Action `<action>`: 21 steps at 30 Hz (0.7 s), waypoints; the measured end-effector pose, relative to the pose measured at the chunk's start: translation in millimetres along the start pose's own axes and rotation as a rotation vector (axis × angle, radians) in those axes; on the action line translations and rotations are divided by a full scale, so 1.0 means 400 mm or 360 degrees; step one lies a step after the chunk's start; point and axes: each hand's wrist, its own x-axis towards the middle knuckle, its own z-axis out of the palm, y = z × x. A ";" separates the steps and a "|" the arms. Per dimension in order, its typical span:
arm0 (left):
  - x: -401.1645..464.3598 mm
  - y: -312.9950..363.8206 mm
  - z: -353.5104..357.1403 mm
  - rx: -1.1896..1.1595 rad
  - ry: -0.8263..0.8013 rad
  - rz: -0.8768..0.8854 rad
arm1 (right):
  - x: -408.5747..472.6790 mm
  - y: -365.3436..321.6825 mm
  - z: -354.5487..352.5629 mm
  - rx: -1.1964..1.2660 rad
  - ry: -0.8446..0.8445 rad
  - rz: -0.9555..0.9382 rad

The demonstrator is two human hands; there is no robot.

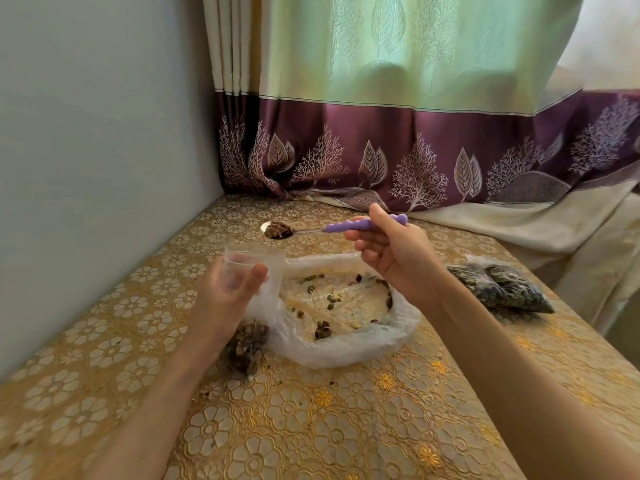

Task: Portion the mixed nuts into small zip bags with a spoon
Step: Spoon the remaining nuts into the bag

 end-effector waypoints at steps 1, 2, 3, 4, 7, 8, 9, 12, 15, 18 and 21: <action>-0.001 0.000 0.000 -0.0006 -0.0001 0.0006 | -0.006 -0.004 0.010 -0.0045 -0.0053 -0.0021; -0.002 0.000 0.000 -0.0005 -0.0002 0.0012 | -0.013 -0.007 0.019 -0.0099 -0.0104 -0.0043; -0.002 0.000 0.000 -0.0001 -0.0001 0.0015 | -0.020 -0.009 0.029 -0.0156 -0.0150 -0.0066; -0.002 -0.001 0.000 -0.0006 -0.0001 0.0011 | -0.026 -0.008 0.038 -0.0207 -0.0189 -0.0092; 0.001 -0.006 -0.001 -0.0063 -0.0001 -0.0023 | -0.038 -0.012 0.056 -0.0298 -0.0243 -0.0144; 0.002 -0.006 -0.001 -0.0077 0.0004 -0.0029 | -0.041 -0.016 0.057 -0.0311 -0.0248 -0.0150; 0.003 -0.005 -0.001 -0.0076 0.0007 -0.0029 | -0.043 -0.019 0.057 -0.0319 -0.0255 -0.0152; 0.000 0.000 0.001 -0.0068 0.0000 -0.0005 | -0.050 -0.029 0.048 -0.0312 -0.0264 -0.0149; 0.001 -0.002 0.000 -0.0104 -0.0013 -0.0006 | -0.052 -0.031 0.032 -0.0204 -0.0167 -0.0170; 0.002 -0.008 -0.001 -0.0086 -0.0025 -0.0012 | -0.051 -0.028 0.003 -0.0074 0.0111 -0.0215; 0.000 -0.007 -0.001 -0.0063 -0.0014 -0.0010 | -0.057 -0.017 -0.035 -0.0182 0.0300 -0.0192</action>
